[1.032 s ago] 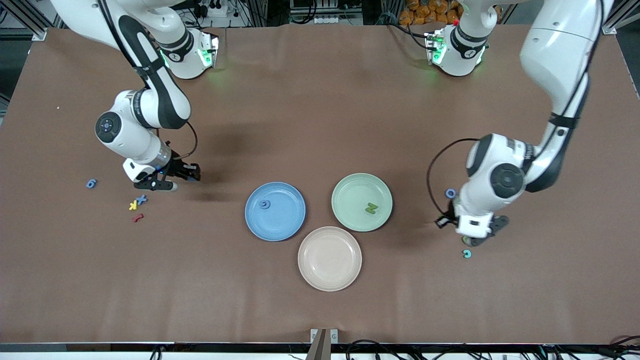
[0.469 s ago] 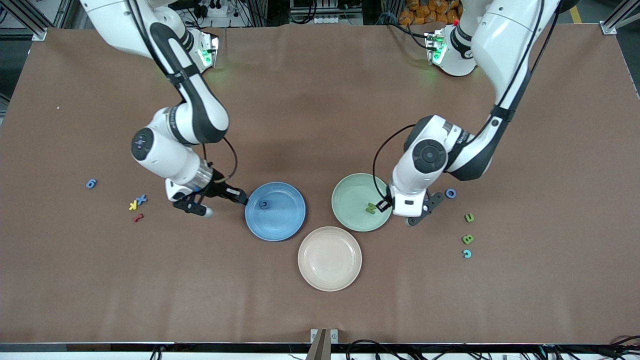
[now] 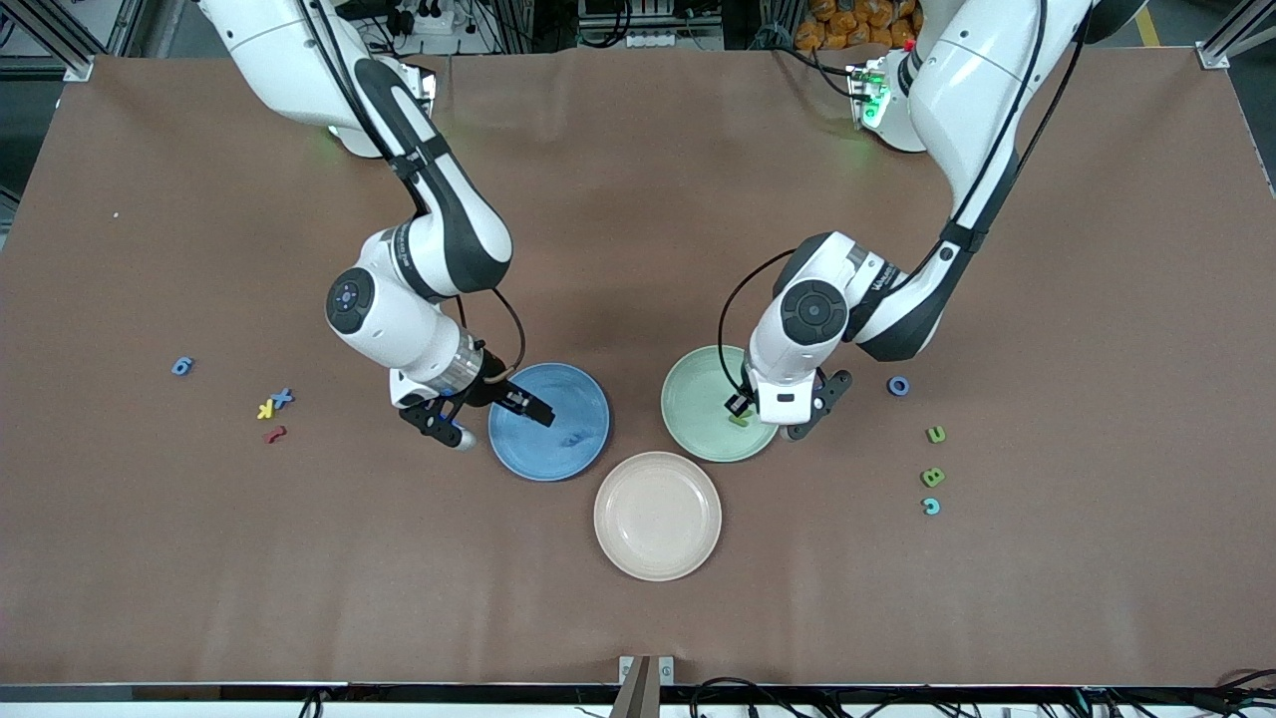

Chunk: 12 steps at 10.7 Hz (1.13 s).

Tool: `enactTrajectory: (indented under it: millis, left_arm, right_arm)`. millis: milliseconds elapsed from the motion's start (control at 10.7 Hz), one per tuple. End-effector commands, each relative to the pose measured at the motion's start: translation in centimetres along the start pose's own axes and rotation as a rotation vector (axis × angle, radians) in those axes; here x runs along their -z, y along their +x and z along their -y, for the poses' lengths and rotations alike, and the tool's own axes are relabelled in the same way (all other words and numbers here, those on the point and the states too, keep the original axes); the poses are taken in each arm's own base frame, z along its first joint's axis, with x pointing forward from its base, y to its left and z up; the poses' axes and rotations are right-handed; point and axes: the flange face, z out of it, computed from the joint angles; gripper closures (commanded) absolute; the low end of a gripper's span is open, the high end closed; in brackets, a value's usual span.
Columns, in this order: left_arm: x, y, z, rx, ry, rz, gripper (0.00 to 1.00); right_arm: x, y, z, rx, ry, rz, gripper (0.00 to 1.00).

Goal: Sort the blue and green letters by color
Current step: 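Release d on green plate while the right gripper releases letter on blue plate, then grasp green u with the left gripper while the right gripper withdraws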

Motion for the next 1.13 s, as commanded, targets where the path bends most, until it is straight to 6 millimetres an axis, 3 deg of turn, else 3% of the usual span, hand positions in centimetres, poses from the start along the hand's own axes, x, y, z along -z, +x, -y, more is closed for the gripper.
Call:
enactTrajectory:
  millis: [0, 188, 469, 1032]
  left_arm:
    - [0.3, 0.7, -0.4, 0.01, 0.002, -0.017, 0.0]
    - [0.3, 2.0, 0.2, -0.054, 0.014, -0.061, 0.0]
    - [1.1, 5.7, 1.7, -0.181, 0.025, -0.068, 0.0]
    - [2.0, 16.6, 7.6, -0.41, 0.049, -0.051, 0.0]
  right_arm:
    - [0.1, 3.5, -5.4, 0.093, -0.062, 0.015, 0.0]
    - [0.8, 7.2, -11.4, 0.216, -0.124, -0.005, 0.0]
    - [2.6, 10.8, -17.1, 0.322, -0.185, -0.009, 0.0]
    - [5.2, 16.3, -31.7, 0.505, -0.248, 0.048, 0.0]
